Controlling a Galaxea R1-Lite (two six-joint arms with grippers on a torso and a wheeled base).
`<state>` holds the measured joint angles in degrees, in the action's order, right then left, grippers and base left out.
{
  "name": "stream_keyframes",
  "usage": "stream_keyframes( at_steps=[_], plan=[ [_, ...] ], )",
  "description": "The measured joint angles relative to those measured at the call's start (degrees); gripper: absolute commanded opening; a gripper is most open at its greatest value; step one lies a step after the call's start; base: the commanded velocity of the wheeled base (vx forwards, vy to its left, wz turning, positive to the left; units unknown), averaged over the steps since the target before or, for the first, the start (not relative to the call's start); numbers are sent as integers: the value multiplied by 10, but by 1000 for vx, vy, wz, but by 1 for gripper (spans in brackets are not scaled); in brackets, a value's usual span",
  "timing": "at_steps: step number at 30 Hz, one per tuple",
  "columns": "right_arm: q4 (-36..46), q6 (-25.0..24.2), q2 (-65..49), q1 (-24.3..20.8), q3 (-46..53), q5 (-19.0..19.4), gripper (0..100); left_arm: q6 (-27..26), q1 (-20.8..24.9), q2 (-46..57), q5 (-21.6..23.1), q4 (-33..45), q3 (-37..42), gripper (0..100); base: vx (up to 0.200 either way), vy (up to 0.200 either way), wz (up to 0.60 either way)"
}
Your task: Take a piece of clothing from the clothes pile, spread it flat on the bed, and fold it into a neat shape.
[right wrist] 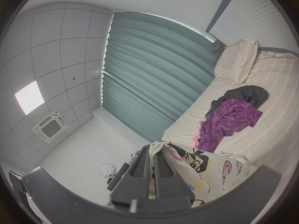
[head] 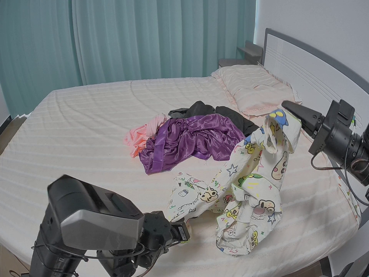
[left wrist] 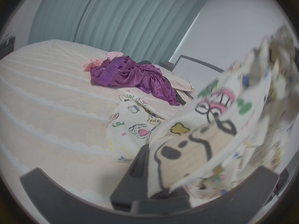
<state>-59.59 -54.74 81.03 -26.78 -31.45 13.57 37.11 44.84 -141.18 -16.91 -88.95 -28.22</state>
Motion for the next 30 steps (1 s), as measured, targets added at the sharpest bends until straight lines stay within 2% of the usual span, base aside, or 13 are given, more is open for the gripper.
stream_keyframes(
  at_steps=[6, 11, 15, 19, 24, 30],
  plan=[
    [1, -1, 9, 59, 61, 1, 0, 32, -11, 95, -4, 0, 57, 0, 0, 0, 0],
    [-11, -22, 48, 72, 90, 3, 0, 37, -23, 172, -7, 0, 66, 0, 0, 0, 0],
    [-61, -53, 101, 64, 95, 1, 0, 26, -29, 223, -11, 0, 55, 0, 0, 0, 0],
    [-128, -66, 159, 47, 74, -9, 0, -30, -34, 282, -18, 5, 22, 0, 0, 0, 0],
    [-123, -62, 172, 22, 27, -15, 0, -46, -34, 329, -33, 42, -23, 0, 0, 0, 0],
    [-110, -35, 108, -20, -15, -18, 0, -51, -24, 363, -43, 73, -68, 0, 0, 0, 0]
  ],
)
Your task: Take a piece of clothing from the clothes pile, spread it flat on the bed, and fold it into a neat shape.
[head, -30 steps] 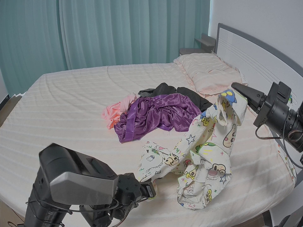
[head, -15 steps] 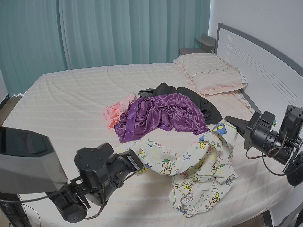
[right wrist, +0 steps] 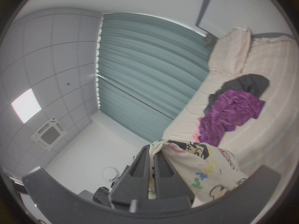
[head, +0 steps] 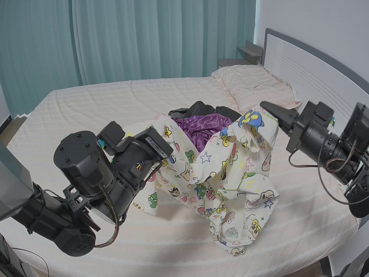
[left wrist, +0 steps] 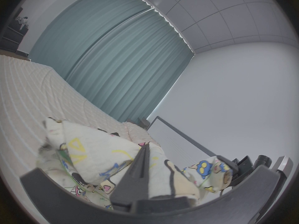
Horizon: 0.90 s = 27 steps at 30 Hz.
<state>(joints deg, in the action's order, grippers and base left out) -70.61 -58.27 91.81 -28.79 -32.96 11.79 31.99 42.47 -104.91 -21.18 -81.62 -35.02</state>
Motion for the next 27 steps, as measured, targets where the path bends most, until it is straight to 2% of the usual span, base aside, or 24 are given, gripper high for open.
stream_keyframes(
  at_steps=[9, 13, 21, 27],
  plan=[
    [17, 18, -79, -24, -27, 5, 0, 3, 12, 27, 0, 13, -40, 0, 0, 0, 0],
    [17, 18, -69, -25, 9, 7, 0, 28, 12, 24, 1, 14, -6, 0, 0, 0, 0],
    [-2, 14, -2, -14, 84, 5, 0, 131, 5, 5, 27, 14, 95, 0, 0, 0, 0],
    [-22, 13, 30, -26, 101, -7, 0, 141, 3, -16, 29, 13, 116, 0, 0, 0, 0]
  ],
)
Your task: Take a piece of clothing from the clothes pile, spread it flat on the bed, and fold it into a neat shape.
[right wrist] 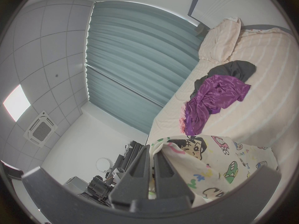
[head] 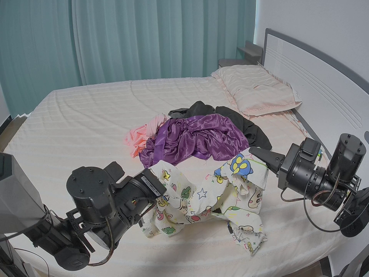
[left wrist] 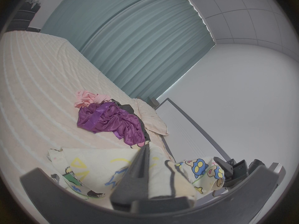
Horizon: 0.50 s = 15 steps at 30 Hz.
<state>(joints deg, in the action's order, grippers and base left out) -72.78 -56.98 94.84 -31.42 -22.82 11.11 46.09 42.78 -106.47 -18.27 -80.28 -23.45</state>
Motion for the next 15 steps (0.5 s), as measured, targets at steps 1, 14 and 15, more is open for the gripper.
stream_keyframes(
  at_steps=[1, 14, 15],
  plan=[
    [-1, 0, 8, -1, 3, -5, 0, 2, 0, -5, -8, 0, 2, 0, 0, 0, 0],
    [-7, 1, 5, 0, 21, -32, 0, 9, 5, -19, -49, 0, 9, 0, 0, 0, 0],
    [-6, 1, 4, 0, 22, -32, 0, 9, 5, -20, -49, 0, 10, 0, 0, 0, 0]
  ],
)
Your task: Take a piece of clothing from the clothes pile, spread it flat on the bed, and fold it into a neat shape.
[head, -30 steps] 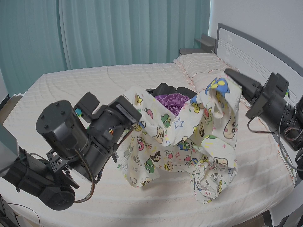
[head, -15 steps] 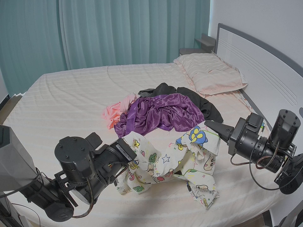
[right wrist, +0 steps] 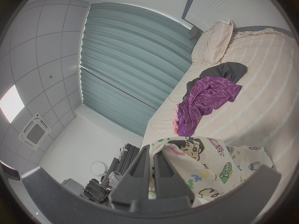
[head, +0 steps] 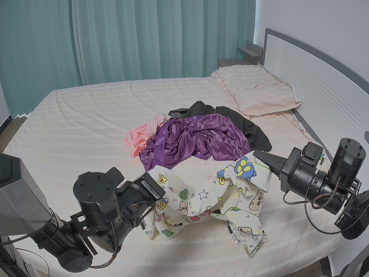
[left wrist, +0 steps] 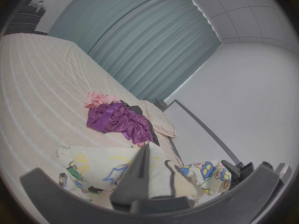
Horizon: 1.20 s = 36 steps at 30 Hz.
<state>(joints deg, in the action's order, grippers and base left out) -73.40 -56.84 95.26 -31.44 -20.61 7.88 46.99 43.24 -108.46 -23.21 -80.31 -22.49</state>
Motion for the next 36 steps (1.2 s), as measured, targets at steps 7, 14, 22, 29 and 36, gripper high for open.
stream_keyframes(
  at_steps=[7, 14, 22, 29, 36],
  plan=[
    [0, 0, -5, -1, 4, 0, 0, 0, 1, 2, 2, 0, 18, 0, 0, 0, 0],
    [0, 0, -5, -1, 4, 0, 0, 0, 1, 7, 2, 0, 23, 0, -171, 0, 0],
    [-1, 0, -3, 1, 4, -1, 0, 1, 1, 13, 3, 0, 25, 0, -200, 0, 0],
    [0, 0, -3, 2, 4, -2, 0, 1, 1, 16, 4, 1, 29, 0, -57, 0, 0],
    [0, 0, -1, 2, 4, -1, 0, 1, 4, 16, 3, 1, 32, 0, 0, 0, 0]
  ],
)
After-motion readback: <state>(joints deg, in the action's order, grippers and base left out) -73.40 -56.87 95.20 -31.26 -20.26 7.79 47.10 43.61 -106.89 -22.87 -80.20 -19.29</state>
